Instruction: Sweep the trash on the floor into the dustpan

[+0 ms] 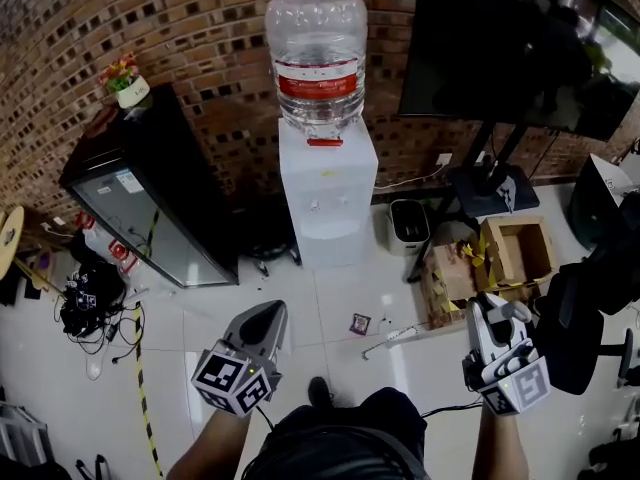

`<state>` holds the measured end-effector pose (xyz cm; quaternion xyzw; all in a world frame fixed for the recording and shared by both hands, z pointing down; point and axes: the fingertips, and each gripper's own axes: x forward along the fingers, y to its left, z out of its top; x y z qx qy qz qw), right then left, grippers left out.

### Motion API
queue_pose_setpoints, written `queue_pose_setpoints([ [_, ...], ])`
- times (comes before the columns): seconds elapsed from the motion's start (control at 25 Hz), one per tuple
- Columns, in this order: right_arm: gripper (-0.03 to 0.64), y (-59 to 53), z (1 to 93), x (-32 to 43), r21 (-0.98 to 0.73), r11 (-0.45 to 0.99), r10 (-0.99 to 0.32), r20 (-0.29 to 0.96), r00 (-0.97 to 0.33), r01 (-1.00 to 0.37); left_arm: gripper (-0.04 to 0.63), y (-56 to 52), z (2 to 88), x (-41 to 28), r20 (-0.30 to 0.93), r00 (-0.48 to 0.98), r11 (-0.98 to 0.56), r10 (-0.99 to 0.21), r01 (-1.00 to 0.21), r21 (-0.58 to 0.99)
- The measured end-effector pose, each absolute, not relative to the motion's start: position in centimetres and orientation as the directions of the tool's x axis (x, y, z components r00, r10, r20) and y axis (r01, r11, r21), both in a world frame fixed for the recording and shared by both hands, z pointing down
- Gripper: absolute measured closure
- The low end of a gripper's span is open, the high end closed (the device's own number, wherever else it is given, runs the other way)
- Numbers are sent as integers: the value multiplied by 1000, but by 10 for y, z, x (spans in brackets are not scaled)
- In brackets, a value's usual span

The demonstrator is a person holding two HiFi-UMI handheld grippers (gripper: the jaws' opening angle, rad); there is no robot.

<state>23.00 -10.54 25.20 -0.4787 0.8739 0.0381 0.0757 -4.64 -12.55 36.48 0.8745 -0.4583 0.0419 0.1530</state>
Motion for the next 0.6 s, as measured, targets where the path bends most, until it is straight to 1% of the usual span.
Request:
queue_pose_setpoints([
  [0.2,548,-146,263,234,-42,579,-807,-175,-565,-814,592,-143,378,-27,242,566,-519,-788,-822,235],
  [0.32,548,-171,275,243,-63,619,-779,-169,-603,-782,592,-158,382,-7,231,521,-476,-822,-850,225],
  [0.4,549,-182,291,250,-58,663,-746,-132,-652,-747,591,-165,386,11,231,498,-449,-836,-863,232],
  [0.48,549,-191,315,261,-48,709,-705,-69,-706,-704,591,-169,390,31,238,483,-425,-843,-868,256],
  [0.6,549,-215,331,268,-59,765,-644,-46,-763,-642,591,-176,391,52,251,433,-372,-866,-892,257],
])
